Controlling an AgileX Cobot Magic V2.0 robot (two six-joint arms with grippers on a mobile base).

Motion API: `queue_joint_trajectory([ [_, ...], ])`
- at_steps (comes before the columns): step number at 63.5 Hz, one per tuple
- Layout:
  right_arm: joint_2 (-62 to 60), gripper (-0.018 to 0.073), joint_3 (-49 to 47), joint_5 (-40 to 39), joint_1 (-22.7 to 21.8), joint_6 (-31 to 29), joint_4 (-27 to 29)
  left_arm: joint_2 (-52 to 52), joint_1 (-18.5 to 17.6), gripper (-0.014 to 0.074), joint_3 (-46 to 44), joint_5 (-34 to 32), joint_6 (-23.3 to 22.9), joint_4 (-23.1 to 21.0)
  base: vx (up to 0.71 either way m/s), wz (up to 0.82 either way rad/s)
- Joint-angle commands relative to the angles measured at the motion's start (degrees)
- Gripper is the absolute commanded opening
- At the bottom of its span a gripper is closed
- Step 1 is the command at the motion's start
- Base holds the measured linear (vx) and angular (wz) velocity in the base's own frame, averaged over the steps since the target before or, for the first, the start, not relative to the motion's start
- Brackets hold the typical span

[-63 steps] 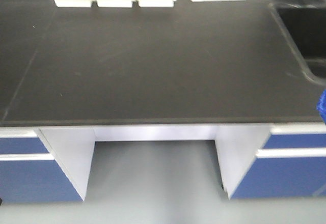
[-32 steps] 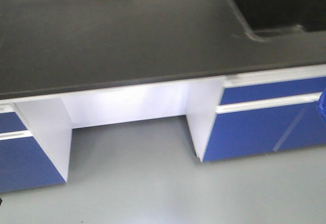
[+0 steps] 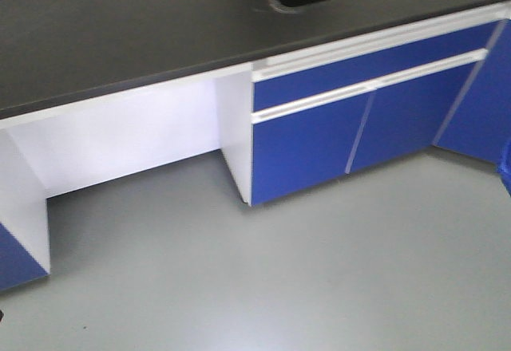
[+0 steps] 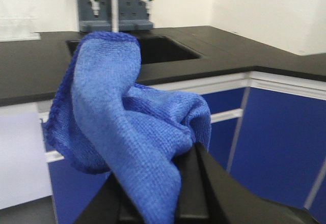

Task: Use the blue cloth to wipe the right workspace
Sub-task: 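Hold the blue cloth in the right gripper while driving to the other bench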

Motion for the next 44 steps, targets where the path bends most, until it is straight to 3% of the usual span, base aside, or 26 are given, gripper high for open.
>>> queue_joint_trajectory([
  [1, 0.75, -0.0003, -1.81, -5.31, -0.08, -0.24, -0.01, -0.89, -0.25, -0.0006, 1.74, -4.52, -0.49, 0.06, -0.28, -0.52],
  [44, 0.75, -0.0003, -1.81, -5.37, -0.08, -0.24, -0.01, -0.89, -0.25, -0.0006, 1.74, -4.52, -0.49, 0.06, -0.22, -0.71],
])
